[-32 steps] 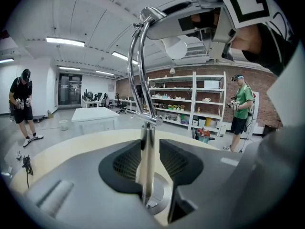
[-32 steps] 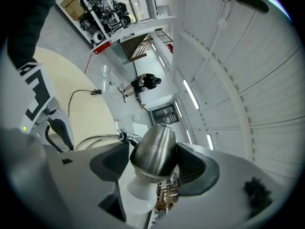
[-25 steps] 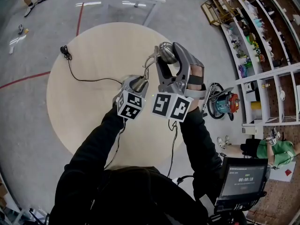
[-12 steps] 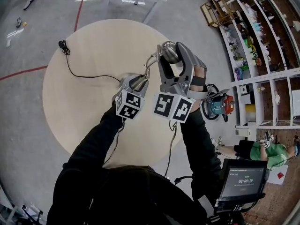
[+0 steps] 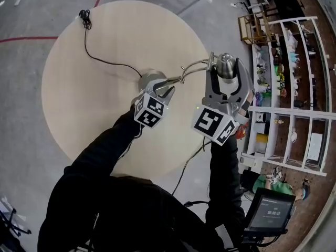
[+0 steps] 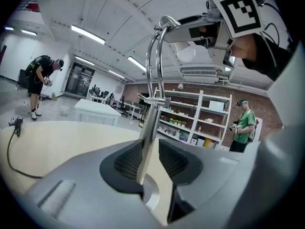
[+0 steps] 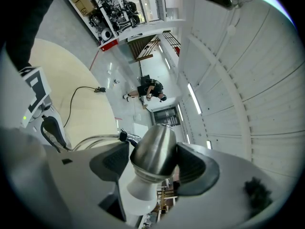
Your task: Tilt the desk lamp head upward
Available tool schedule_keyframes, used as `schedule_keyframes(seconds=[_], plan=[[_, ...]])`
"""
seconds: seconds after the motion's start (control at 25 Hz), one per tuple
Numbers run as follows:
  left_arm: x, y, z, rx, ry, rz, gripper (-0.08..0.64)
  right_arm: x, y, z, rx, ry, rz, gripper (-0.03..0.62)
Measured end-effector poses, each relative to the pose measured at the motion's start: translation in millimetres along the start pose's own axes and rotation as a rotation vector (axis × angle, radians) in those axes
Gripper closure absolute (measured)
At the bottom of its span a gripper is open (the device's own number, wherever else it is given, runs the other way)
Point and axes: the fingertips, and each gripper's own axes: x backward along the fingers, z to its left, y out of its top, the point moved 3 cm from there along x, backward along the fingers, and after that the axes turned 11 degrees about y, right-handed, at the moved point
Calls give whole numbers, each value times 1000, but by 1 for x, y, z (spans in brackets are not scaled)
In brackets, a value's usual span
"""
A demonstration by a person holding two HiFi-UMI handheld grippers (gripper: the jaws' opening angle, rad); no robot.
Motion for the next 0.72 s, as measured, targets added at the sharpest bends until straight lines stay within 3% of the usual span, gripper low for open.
schedule_keyframes(seconds=[0.2,0.6,0.72], plan=[[-2,-16,6,20,-31,47,454,-5,2,6,6,-17,-1,265],[23,-29,11,29,-13,70,462,27,-2,11,-109,-40,-53,264],[33,-31,21,30,-4,71,462,35,-11,13,-226,-51,-97,265]])
